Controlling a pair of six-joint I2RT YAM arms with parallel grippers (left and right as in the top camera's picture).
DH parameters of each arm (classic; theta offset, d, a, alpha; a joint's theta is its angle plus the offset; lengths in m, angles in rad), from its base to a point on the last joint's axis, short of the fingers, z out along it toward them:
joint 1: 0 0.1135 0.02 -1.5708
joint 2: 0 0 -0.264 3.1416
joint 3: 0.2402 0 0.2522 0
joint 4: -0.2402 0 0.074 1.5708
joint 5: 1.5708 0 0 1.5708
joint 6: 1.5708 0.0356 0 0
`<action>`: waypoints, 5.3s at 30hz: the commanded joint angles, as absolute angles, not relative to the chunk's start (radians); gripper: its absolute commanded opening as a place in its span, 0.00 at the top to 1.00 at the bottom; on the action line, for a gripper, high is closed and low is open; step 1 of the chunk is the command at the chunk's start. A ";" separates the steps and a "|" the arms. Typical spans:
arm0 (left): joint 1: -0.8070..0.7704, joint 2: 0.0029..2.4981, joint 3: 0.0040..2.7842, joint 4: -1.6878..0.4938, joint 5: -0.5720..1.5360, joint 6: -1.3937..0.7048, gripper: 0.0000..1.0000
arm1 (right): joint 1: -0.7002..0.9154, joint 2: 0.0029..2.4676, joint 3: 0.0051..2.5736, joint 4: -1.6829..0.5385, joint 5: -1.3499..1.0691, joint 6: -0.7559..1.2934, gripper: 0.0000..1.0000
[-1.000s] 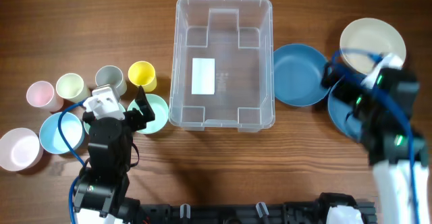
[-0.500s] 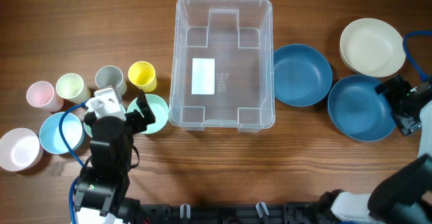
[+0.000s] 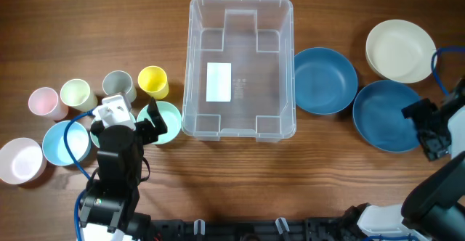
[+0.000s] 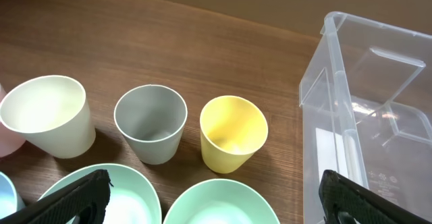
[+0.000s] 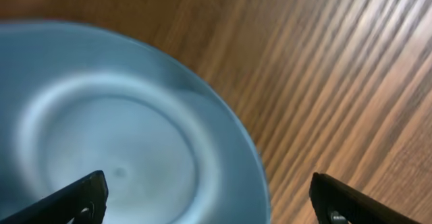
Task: Pack container
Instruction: 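Move the right gripper to the smaller blue bowl and grasp its rim, then lift the blue bowl with the right gripper and lower it into the container, then move the right gripper to the cream bowl and grasp its rim, then carry the cream bowl with the right gripper into the container, release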
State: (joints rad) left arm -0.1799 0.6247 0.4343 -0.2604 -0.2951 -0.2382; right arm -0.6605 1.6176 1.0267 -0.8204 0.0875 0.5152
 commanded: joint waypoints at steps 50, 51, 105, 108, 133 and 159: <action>-0.172 0.625 0.447 -0.376 -0.311 -0.243 0.00 | 0.324 2.005 1.683 -0.586 -0.059 0.205 0.96; -0.172 0.625 0.447 -0.376 -0.311 -0.244 0.00 | 0.324 2.012 1.683 -0.562 -0.076 0.205 0.95; -0.172 0.625 0.447 -0.376 -0.311 -0.244 0.00 | -0.567 2.170 1.626 -0.818 -0.260 0.448 0.79; -0.172 0.625 0.447 -0.376 -0.311 -0.244 0.00 | -0.568 2.170 1.626 -0.820 -0.232 0.448 0.92; -0.172 0.625 0.447 -0.376 -0.311 -0.244 0.00 | 0.031 1.494 1.630 -0.821 -0.094 0.395 0.96; -0.172 0.625 0.447 -0.376 -0.311 -0.244 0.00 | 0.034 1.757 1.630 -0.836 -0.141 0.388 0.59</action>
